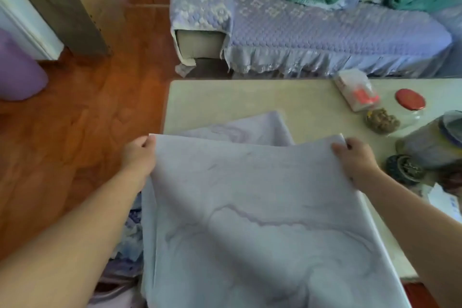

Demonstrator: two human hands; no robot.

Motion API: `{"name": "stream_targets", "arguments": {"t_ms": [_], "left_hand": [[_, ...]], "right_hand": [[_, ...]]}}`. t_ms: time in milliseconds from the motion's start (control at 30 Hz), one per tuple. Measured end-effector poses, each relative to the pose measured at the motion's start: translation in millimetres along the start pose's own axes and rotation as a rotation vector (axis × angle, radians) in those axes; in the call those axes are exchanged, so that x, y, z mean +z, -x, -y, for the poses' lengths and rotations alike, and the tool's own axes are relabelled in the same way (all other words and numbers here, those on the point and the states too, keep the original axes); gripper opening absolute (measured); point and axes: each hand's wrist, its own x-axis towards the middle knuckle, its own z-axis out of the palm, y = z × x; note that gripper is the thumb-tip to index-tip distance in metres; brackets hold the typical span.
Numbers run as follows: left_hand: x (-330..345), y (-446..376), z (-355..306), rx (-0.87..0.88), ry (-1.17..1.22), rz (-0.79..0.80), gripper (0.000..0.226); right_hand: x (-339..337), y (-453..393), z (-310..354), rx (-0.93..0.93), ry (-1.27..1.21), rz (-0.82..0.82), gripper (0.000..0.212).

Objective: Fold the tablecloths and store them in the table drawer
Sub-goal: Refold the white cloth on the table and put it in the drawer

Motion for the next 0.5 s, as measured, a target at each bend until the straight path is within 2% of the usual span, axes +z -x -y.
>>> {"name": "stream_targets", "arguments": {"t_ms": [100, 200, 333, 433, 500], "left_hand": [[54.3, -23.5, 60.5, -0.014, -0.221, 0.039, 0.038], [77.2, -15.7, 94.5, -0.038, -0.265, -0.038, 0.036], [68.0, 10.2, 100.0, -0.123, -0.127, -0.062, 0.039], [49.6, 35.4, 100.3, -0.187, -0.171, -0.050, 0.033], [36.3, 56.3, 106.2, -0.225, -0.149, -0.051, 0.035]], "right_hand": [[52.4, -33.8, -44.4, 0.019, 0.061, 0.052, 0.026], [65.1, -37.4, -74.0, 0.077, 0.080, 0.080, 0.029], [40.1, -2.3, -90.2, 0.162, 0.019, 0.316, 0.029], [15.2, 25.7, -101.8, 0.209, 0.045, 0.467, 0.026], [2.1, 45.8, -109.5, 0.276, -0.029, 0.600, 0.027]]}}
